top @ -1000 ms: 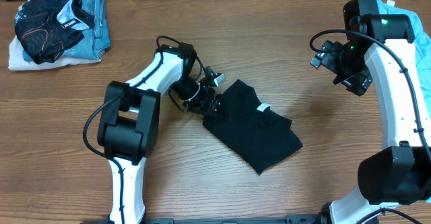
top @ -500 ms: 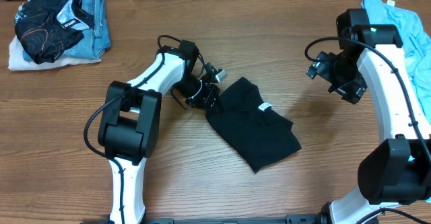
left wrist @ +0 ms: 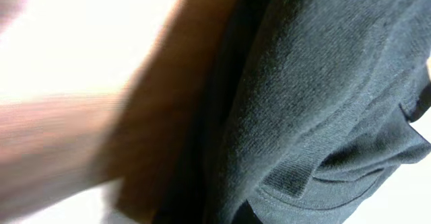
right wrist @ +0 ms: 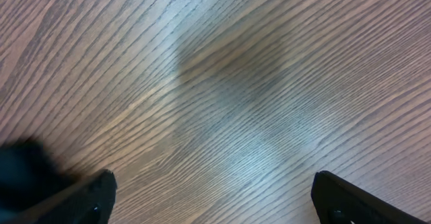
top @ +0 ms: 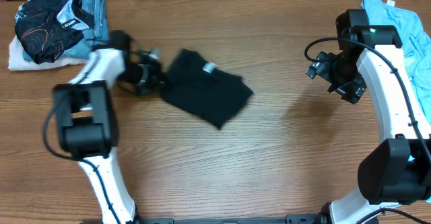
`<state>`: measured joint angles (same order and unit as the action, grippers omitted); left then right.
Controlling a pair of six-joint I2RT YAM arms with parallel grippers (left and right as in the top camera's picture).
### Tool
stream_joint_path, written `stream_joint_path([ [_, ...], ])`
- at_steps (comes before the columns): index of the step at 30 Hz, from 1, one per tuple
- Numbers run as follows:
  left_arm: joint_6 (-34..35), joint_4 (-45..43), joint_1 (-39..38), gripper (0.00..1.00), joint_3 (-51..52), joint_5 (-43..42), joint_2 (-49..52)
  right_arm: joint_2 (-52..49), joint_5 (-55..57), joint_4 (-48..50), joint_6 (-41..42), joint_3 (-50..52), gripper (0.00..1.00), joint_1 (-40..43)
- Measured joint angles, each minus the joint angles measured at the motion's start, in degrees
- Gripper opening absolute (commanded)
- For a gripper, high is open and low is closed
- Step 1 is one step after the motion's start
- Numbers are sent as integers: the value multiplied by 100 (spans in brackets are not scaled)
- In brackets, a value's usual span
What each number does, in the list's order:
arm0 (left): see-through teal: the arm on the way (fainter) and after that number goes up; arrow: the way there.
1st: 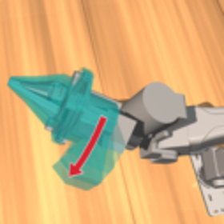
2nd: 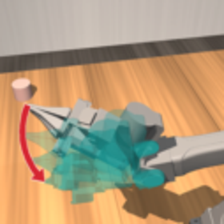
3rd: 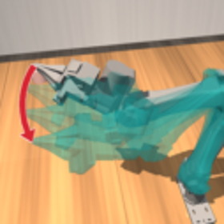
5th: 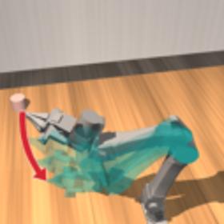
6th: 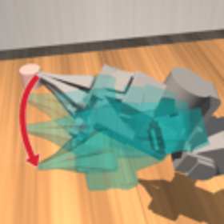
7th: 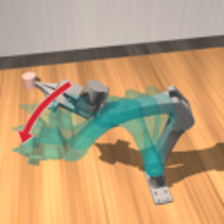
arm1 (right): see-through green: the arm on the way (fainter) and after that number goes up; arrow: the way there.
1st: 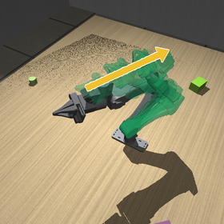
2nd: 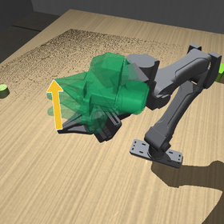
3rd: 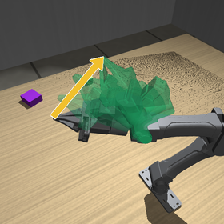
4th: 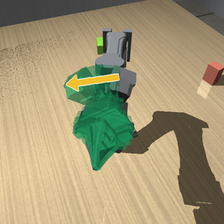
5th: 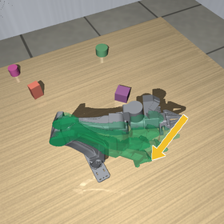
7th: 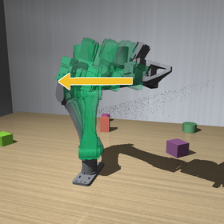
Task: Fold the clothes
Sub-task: 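Grasp the bundle with the left gripper and drag it toward the left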
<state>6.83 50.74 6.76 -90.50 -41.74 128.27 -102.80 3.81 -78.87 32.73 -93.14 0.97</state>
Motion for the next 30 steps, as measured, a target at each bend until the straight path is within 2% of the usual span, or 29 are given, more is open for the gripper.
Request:
stream_joint_path([
  [1, 116, -17, 197, 4, 0, 2, 0, 0, -2, 9, 2, 0, 97, 0],
  [7, 476, -13, 1078, 33, 0, -103, 0, 0, -22, 81, 7, 0, 97, 0],
  [12, 356, 55, 1274, 58, 0, -612, -2, 0, -129, 155, 2, 0, 99, 0],
  [14, 260, 81, 1263, 75, 4, -789, -57, 0, -151, 164, 4, 0, 100, 0],
  [15, 236, 81, 1246, 90, 7, -828, -114, 0, -155, 166, 2, 0, 100, 0],
  [16, 201, 81, 1233, 100, 15, -868, -210, 0, -166, 173, 2, 0, 100, 0],
  [20, 199, 87, 1145, 100, 26, -841, -920, 0, -190, 170, 4, 0, 100, 0],
  [24, 424, 286, 1045, 100, 24, -308, -1991, 0, -195, 212, 0, 0, 100, 0],
  [30, 1521, 1255, 859, 100, 7, 1117, -3121, 0, -197, 337, 2, 7, 100, -68],
])
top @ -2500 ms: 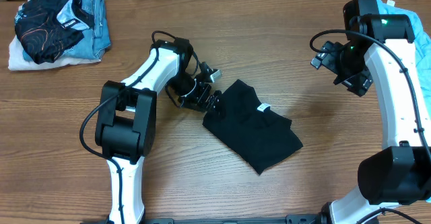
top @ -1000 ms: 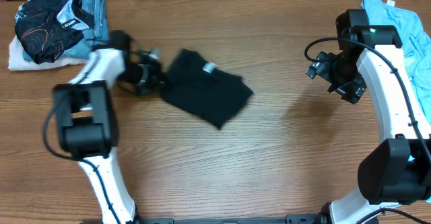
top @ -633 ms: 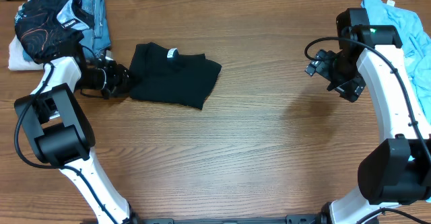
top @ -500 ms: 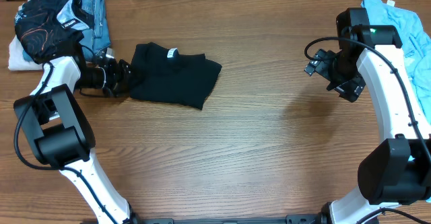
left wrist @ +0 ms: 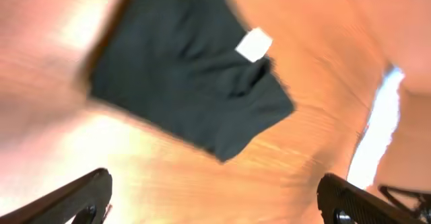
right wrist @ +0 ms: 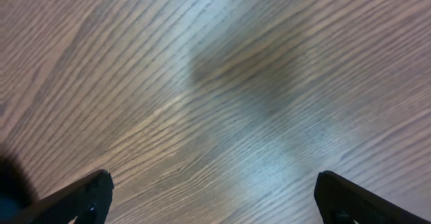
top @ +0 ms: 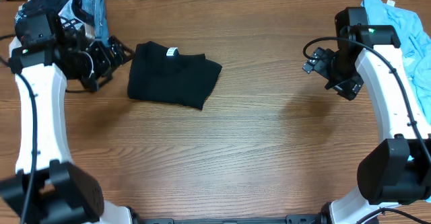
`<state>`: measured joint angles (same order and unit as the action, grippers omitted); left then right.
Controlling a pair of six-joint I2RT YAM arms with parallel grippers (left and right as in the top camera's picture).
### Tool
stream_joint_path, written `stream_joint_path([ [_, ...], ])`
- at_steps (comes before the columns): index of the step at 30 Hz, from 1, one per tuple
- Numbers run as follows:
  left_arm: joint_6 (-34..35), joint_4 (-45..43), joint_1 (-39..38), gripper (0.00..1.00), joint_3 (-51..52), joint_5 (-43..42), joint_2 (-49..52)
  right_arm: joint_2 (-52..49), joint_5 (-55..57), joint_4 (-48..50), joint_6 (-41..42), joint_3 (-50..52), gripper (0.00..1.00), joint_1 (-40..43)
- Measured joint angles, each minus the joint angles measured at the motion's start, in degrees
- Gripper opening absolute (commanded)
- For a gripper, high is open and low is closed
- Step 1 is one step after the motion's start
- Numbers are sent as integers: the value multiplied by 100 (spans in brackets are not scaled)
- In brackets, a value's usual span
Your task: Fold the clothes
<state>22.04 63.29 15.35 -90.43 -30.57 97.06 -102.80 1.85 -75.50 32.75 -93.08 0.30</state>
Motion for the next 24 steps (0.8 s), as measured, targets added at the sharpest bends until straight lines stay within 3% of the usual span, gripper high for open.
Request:
stream_joint_path([
  [5, 1010, 457, -374, 100, 79, 866, -125, 0, -35, 350, -2, 214, 100, -35],
  [15, 3541, -1672, -1864, 96, 2332, 1248, -70, 0, -459, 1178, 0, 1025, 100, -33],
  [24, 5265, -2347, -2798, 97, 2796, 2124, -61, 0, -710, 1408, -2, 1189, 100, -35],
])
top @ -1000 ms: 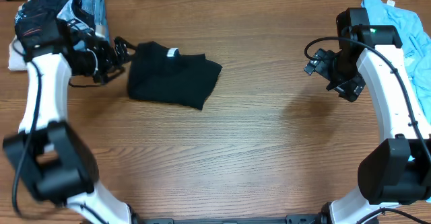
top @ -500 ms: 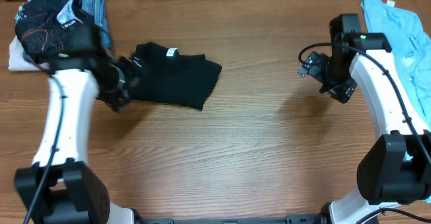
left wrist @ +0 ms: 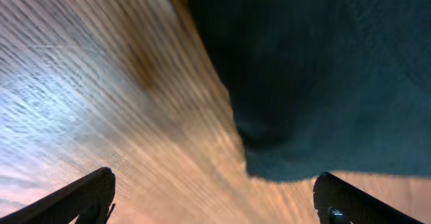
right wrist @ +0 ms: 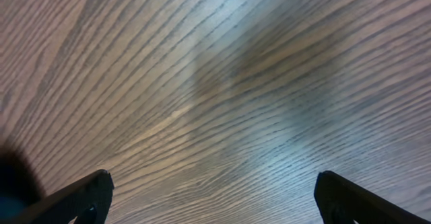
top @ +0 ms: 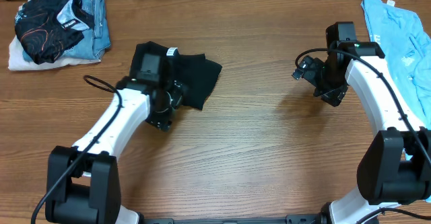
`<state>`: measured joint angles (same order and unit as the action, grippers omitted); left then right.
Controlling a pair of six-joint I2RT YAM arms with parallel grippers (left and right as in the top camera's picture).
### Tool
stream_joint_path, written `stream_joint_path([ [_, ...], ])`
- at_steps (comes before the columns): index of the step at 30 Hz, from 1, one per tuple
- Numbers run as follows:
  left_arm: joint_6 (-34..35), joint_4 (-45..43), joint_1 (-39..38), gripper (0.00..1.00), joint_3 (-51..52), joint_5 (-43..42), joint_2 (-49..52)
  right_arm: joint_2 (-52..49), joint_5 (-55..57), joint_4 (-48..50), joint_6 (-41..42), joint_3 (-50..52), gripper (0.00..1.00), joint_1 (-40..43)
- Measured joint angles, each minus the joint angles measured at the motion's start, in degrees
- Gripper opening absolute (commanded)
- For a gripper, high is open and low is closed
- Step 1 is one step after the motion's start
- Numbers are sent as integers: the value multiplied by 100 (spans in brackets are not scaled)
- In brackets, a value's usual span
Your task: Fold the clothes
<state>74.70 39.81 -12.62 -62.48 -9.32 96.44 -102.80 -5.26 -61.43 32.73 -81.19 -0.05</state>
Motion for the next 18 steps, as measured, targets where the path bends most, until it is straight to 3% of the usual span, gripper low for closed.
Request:
stream_joint_path([
  [6, 586, -625, -181, 97, 214, 407, 0, 0, -50, 20, -50, 0, 100, 2],
  [18, 986, -1429, -181, 98, 1084, 531, 0, 0, -72, -13, -205, 0, 100, 2],
])
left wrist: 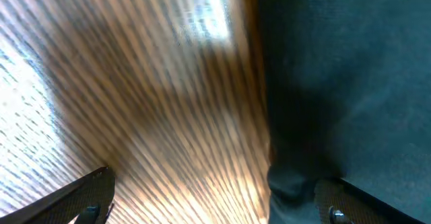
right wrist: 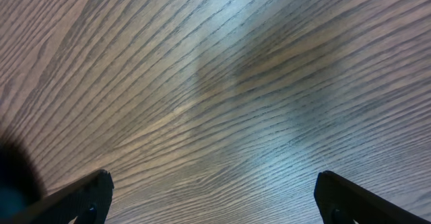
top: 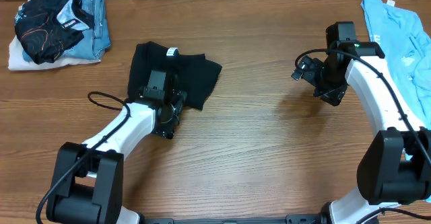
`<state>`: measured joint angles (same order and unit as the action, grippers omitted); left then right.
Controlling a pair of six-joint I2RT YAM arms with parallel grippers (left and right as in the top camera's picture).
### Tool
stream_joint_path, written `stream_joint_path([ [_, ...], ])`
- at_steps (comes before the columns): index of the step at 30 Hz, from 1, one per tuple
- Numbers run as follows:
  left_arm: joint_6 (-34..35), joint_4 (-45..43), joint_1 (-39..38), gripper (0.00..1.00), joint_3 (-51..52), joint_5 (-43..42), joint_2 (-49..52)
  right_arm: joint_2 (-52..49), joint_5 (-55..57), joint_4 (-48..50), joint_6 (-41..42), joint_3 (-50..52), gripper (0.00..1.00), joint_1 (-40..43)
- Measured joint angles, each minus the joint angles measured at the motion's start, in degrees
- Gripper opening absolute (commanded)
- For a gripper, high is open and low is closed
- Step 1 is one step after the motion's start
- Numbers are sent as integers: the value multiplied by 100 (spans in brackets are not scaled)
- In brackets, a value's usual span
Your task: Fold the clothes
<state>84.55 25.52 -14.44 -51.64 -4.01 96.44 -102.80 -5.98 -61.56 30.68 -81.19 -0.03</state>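
Note:
A folded black garment (top: 176, 70) with a white tag lies flat on the wooden table, left of centre. My left gripper (top: 166, 121) sits at its near edge, open. In the left wrist view the garment (left wrist: 337, 69) fills the right side; its edge runs down between the jaws of my left gripper (left wrist: 215, 207), and the right fingertip (left wrist: 360, 200) lies over the cloth, nothing pinched. My right gripper (top: 315, 78) hovers open over bare wood. The right wrist view shows the right gripper (right wrist: 217, 204) above bare table only.
A stack of folded clothes (top: 57, 22), jeans, white cloth and a black printed piece on top, sits at the far left corner. A light blue garment (top: 397, 32) lies spread at the right edge. Wood (top: 256, 136) stretches between the arms.
My left gripper has drawn back a little toward the near side, and the black garment's edge now lies between its open jaws. The garment and the right arm are unchanged.
At first my left gripper was against the black garment's left edge, the garment lying skewed mid-table. Then the garment lay squarer and further left, my left gripper open beside the stack. After that the left gripper was at the garment's near edge, where it remains; the right arm shifted slightly left.

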Motion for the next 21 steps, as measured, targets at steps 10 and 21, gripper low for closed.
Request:
stream_joint_path([
  [10, 424, -1213, 0, 100, 560, 2, -219, 0, -4, -9, -46, 0, 100, 0],
  [21, 544, -1613, -22, 100, 688, 337, -243, 0, -2, -22, -57, 0, 100, 0],
])
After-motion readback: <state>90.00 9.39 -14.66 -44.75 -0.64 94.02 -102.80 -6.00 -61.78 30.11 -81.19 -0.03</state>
